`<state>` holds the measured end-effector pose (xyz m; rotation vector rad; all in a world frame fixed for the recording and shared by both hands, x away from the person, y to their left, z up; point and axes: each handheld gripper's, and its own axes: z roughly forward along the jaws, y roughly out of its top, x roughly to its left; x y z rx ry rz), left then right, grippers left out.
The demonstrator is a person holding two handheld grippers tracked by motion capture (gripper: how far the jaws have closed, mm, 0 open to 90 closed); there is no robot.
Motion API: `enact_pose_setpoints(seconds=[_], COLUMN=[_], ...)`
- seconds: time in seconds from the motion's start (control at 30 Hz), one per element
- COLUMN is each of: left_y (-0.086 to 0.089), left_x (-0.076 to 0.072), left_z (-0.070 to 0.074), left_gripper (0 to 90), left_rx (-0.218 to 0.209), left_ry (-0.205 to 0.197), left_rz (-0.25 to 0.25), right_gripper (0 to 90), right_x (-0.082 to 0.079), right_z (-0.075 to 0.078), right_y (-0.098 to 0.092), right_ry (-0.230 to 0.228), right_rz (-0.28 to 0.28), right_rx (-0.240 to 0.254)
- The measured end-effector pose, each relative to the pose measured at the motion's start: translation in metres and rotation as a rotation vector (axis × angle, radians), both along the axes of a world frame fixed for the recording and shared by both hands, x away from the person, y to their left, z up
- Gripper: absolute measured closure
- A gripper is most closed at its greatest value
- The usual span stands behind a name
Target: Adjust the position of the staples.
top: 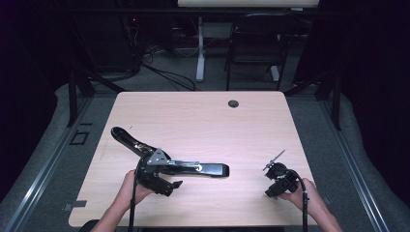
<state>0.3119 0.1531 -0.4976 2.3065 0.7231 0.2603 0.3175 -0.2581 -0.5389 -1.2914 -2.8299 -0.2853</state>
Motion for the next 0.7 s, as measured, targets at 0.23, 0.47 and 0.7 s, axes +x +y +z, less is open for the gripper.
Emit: enact_pose_setpoints(seconds=[0.23, 0.47, 0.7], left_y=[0.000, 0.001, 0.001], left_x=[0.000, 0.002, 0.003], left_z=[0.000, 0.000, 0.000], left_gripper=[4.2, 4.2, 4.3], left_rx=[-0.005, -0.004, -0.008], left_ry=[0.001, -0.002, -0.002], left_rz=[0.002, 0.010, 0.010], right_gripper=[77.8, 77.8, 77.8], right_x=[-0.001, 0.008, 0.026], right_z=[0.003, 0.010, 0.014], right_y=[0.003, 0.016, 0.039], right_ry=[-0.034, -0.060, -0.090], right_rz=[-0.041, -0.046, -0.025], right_rx=[0.069, 0.098, 0.092])
